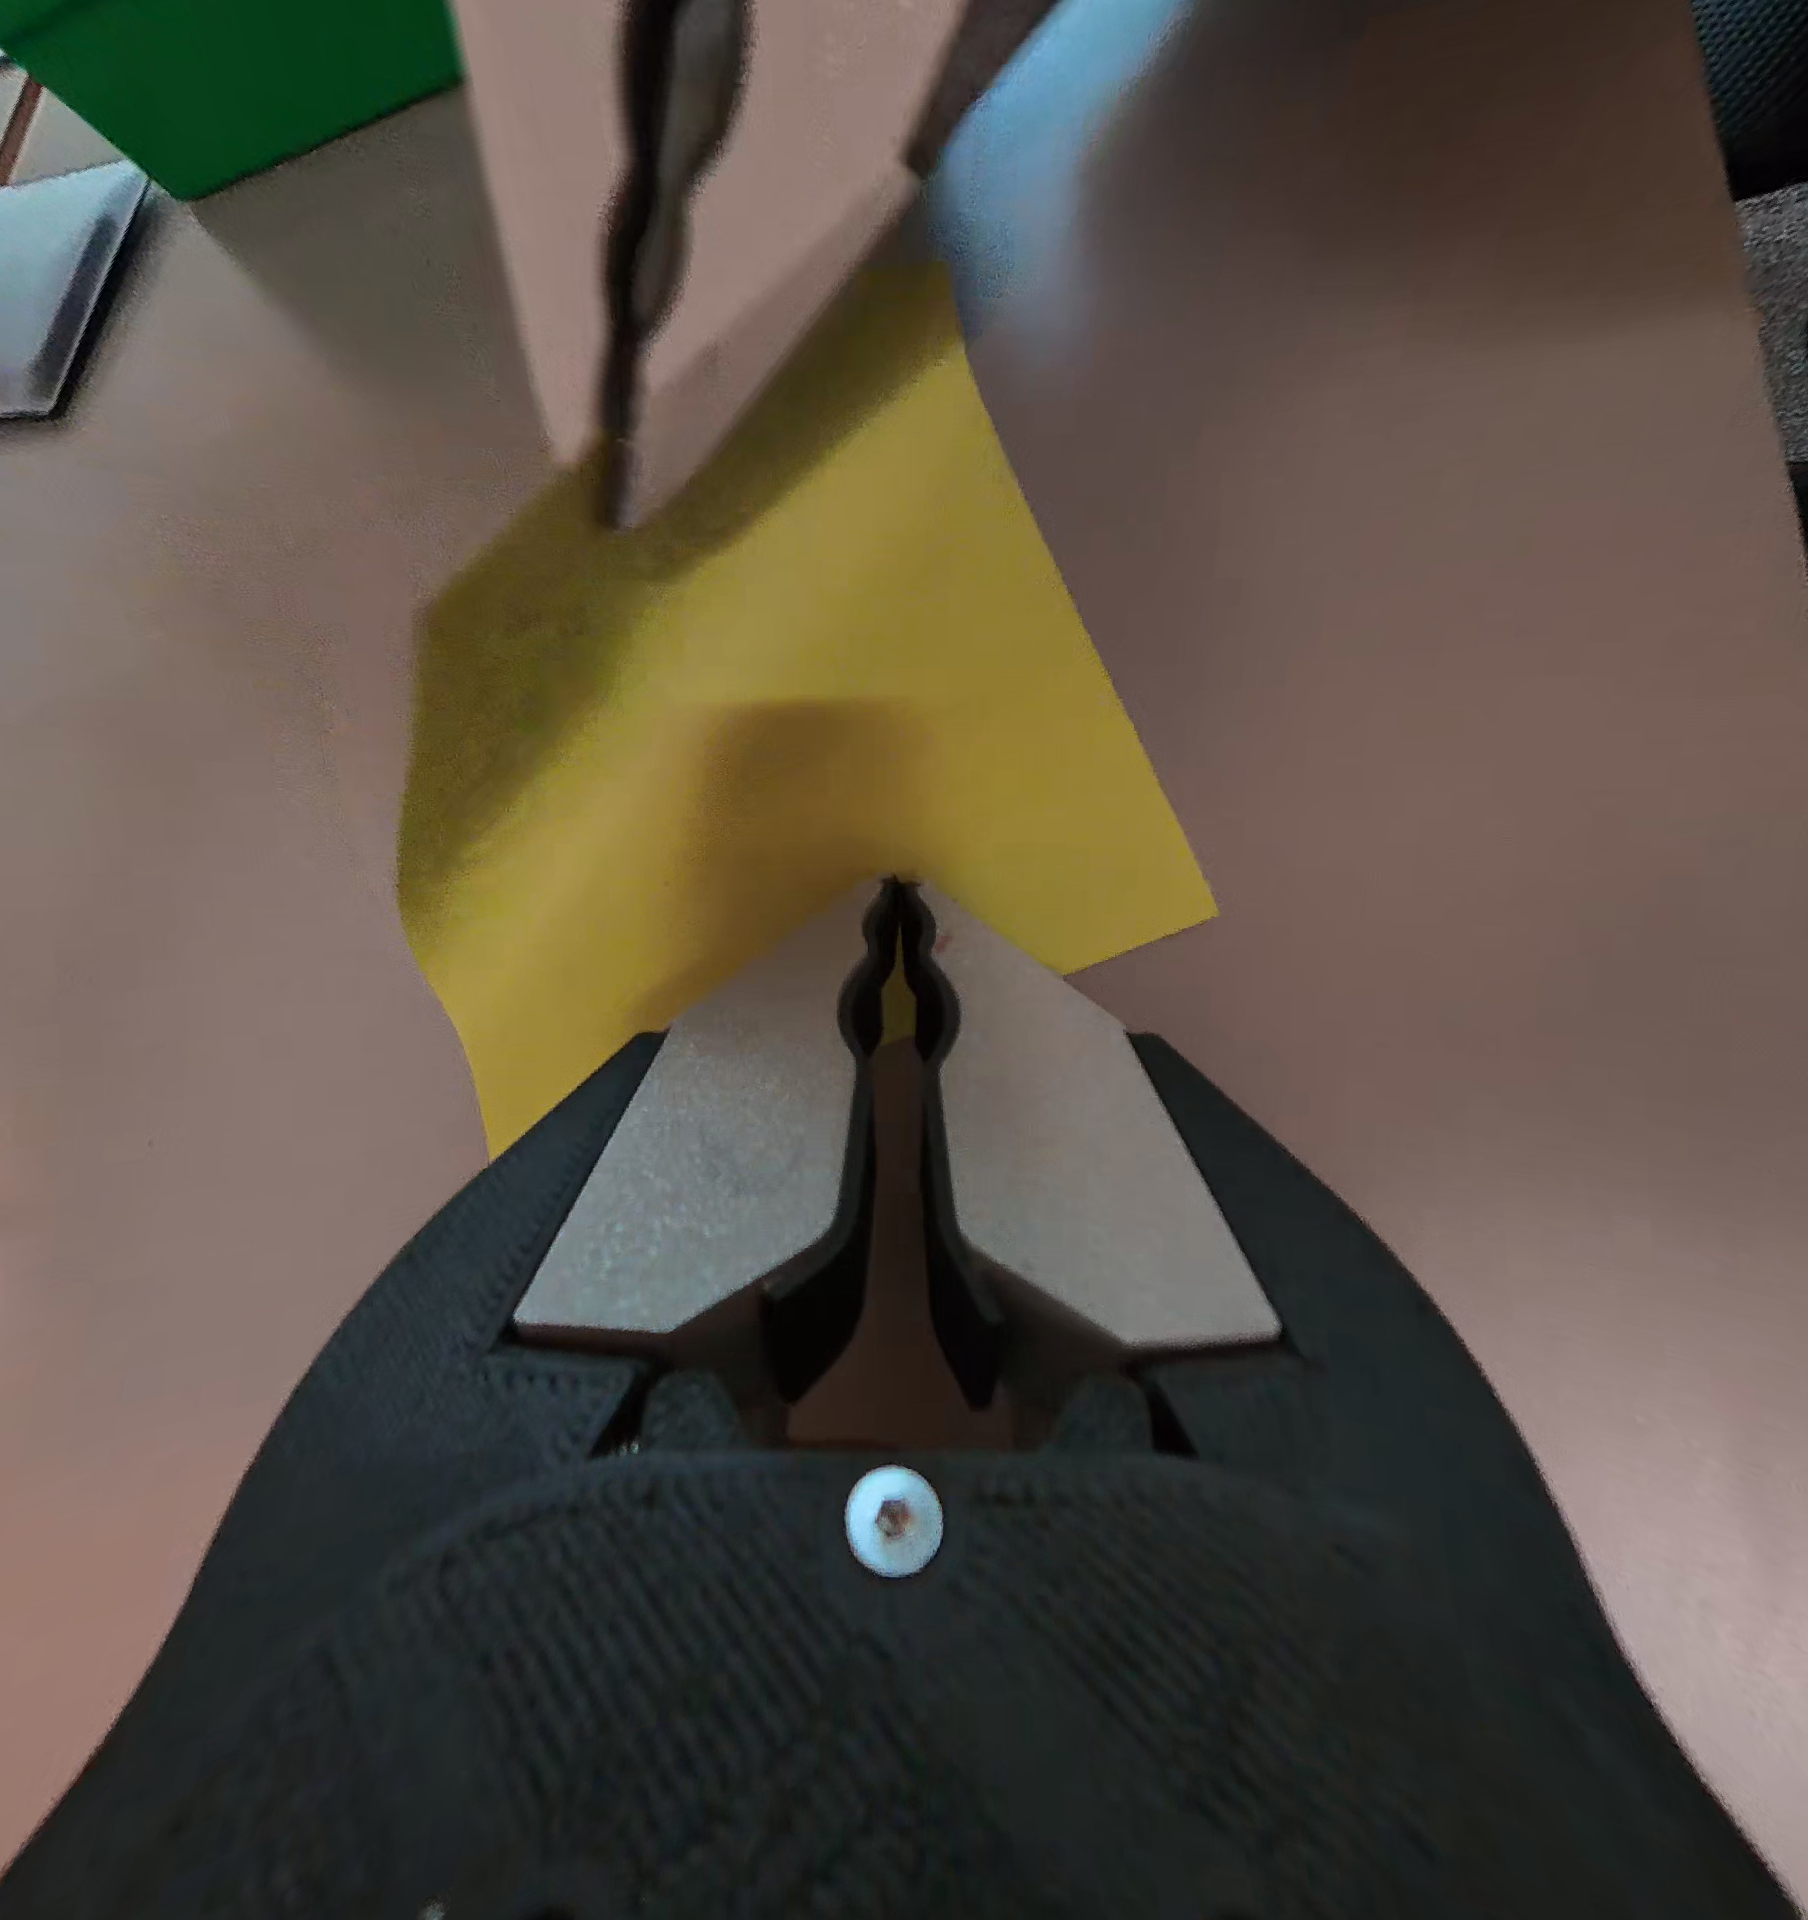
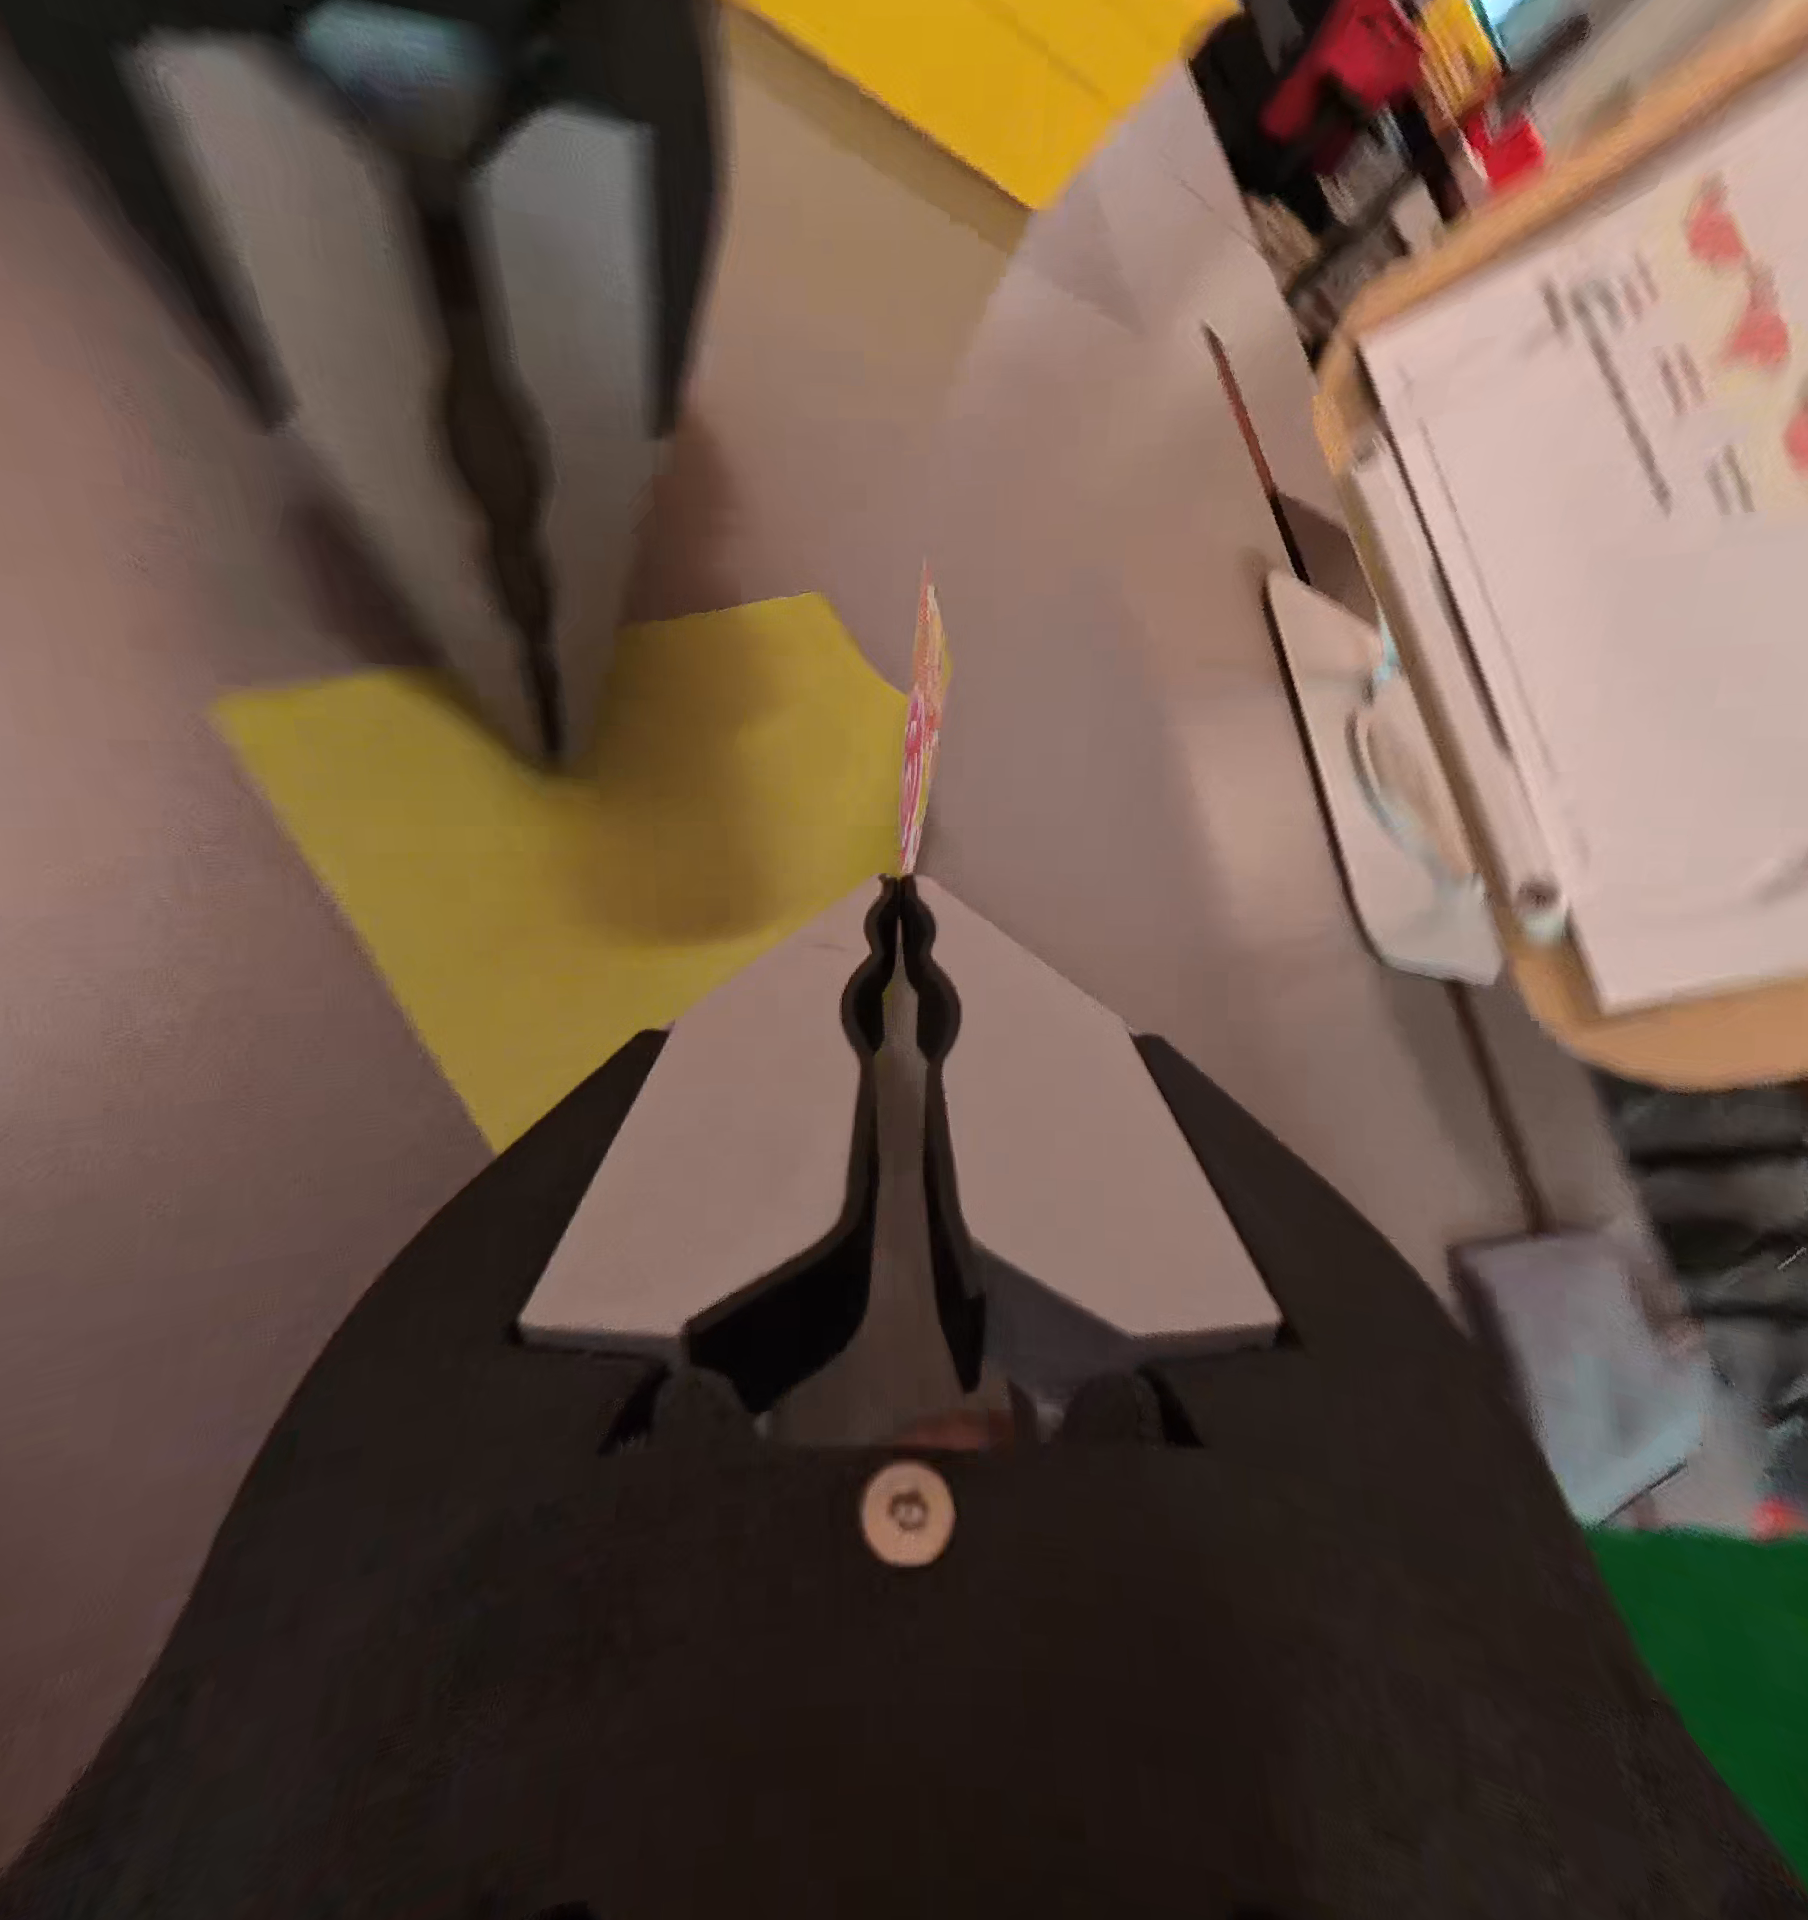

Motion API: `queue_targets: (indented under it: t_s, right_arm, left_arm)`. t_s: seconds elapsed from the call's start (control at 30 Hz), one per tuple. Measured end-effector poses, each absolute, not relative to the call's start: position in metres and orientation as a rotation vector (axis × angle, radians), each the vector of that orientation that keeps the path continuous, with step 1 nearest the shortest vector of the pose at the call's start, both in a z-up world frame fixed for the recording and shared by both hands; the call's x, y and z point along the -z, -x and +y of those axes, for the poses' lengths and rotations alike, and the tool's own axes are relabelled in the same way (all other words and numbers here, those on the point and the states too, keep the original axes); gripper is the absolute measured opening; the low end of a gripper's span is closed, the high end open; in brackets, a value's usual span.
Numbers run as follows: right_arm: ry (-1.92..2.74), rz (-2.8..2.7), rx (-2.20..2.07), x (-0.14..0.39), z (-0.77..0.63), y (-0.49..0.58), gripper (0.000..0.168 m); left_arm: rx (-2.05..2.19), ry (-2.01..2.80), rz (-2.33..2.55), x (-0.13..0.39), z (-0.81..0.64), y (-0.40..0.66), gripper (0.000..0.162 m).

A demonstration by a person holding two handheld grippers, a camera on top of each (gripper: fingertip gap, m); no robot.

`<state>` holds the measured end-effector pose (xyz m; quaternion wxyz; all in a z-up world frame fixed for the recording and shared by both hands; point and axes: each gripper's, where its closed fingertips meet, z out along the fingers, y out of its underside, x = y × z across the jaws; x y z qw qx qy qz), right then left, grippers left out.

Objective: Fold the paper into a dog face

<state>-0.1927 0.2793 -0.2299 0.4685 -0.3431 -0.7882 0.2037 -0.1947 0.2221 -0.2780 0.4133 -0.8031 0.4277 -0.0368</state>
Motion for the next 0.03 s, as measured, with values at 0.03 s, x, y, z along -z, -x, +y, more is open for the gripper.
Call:
queue_targets:
  t_s: [0.03]
  right_arm:
    - [0.757,-1.967,-0.469,0.2340,0.2727,0.1896,0.000]
  left_arm:
    - [0.090,2.017,1.078,0.2779,0.2213,0.1964,0.000]
